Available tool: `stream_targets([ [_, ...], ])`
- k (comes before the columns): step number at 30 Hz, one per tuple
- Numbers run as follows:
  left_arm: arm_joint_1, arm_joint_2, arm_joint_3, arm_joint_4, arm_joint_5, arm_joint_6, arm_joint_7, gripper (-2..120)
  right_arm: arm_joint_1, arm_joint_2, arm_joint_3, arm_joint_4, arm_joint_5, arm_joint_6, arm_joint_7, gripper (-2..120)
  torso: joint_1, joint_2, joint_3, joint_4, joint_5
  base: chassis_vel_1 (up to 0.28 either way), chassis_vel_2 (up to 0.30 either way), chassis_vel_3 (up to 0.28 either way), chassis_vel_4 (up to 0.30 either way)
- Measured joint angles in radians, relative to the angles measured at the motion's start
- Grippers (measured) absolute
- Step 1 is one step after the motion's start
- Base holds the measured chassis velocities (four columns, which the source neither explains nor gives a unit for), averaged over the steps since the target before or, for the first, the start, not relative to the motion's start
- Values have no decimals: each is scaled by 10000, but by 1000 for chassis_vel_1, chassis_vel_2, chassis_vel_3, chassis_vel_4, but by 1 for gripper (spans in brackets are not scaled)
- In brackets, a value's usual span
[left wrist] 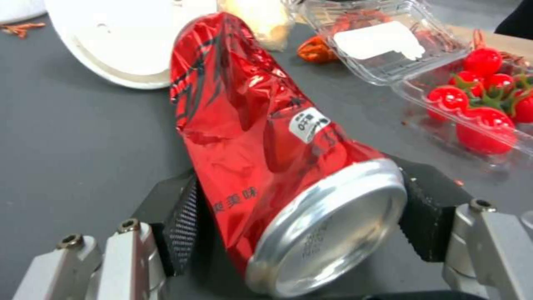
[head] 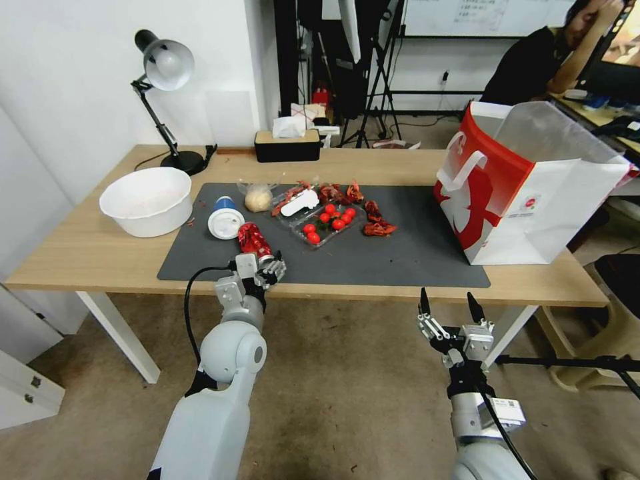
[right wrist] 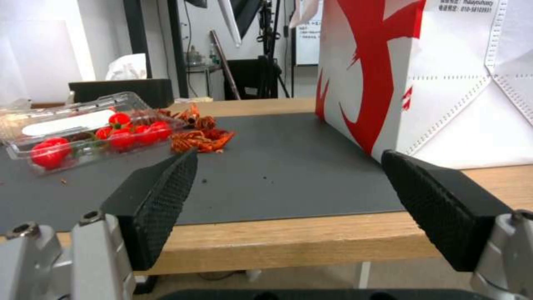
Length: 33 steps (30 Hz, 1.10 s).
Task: Pick up the trash from the table and place it into the takeout bag.
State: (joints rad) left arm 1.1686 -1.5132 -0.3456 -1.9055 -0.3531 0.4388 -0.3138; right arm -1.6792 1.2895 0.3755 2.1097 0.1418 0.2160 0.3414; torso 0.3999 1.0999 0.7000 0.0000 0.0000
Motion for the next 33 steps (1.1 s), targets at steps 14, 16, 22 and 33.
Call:
stream_targets([
  [14, 42, 128, -160, -32, 4, -36, 24, 64, 23, 25, -18, -44, -29, 15, 3, 84, 0, 0, 0, 1, 0, 0, 0, 0, 0],
  [16, 49, 142, -174, -42, 2, -39, 27, 61, 32, 30, -28, -49, -36, 15, 3, 84, -1, 0, 0, 1, -1, 0, 0, 0, 0],
  [22, 138, 271, -278, -117, -9, -46, 61, 45, 98, 88, -158, -114, -134, 16, 55, 82, -1, 0, 0, 1, 0, 0, 0, 0, 0],
  [33, 251, 449, -262, -168, 89, -416, 599, 45, 115, 92, -178, -125, -148, 30, 88, 81, 0, 0, 0, 0, 0, 0, 0, 0, 0],
])
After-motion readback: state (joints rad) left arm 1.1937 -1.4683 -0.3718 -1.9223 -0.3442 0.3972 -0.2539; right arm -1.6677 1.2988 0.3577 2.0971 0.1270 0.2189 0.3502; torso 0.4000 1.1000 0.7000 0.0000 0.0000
